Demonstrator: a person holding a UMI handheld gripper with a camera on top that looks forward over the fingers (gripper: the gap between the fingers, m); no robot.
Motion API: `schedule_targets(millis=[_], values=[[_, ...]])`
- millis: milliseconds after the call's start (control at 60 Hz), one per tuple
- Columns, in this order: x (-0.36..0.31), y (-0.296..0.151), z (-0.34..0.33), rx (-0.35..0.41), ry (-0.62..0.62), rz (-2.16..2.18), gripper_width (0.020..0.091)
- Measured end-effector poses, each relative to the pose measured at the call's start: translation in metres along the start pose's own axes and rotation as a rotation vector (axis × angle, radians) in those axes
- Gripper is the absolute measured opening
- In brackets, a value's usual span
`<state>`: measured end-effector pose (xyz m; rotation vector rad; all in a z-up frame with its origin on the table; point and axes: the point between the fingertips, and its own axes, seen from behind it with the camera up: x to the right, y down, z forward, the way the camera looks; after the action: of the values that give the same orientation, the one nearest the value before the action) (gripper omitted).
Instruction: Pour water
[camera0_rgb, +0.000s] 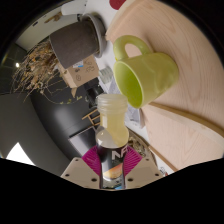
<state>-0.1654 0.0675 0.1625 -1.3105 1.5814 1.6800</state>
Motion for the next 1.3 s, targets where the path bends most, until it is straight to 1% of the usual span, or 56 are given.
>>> schedule_targets(millis=[83,167,300,383,533,650,750,800,900,967,1100,1300], values=[[-0.005,-0.001,-0.005,-0.006,0.008,-0.030,0.0240],[-0.014,0.003,-0.007,-0.018,0.023,-0.154,0.0238],[-0.058,0.008,-0.018,-0.032,0.007,-0.404,0.0241],[-0.096,0.005,-0.030,-0.021,-0.014,-0.584,0.0241],[-0.158,-0.017,-0.053,0.050,-0.010,-0.939,0.0242],[-0.192,-0.048,-0.080,0.127,0.035,-1.201,0.0243],[-0.216,-0.086,-0.096,0.219,0.127,-1.418,0.0243],[-0.220,-0.107,-0.110,0.262,0.152,-1.491,0.0242],[-0.237,-0.141,-0.124,0.313,0.211,-1.550,0.0242],[-0.235,-0.168,-0.135,0.345,0.255,-1.594,0.0243],[-0.222,-0.214,-0.148,0.369,0.343,-1.652,0.0242],[-0.179,-0.265,-0.156,0.340,0.439,-1.767,0.0243]])
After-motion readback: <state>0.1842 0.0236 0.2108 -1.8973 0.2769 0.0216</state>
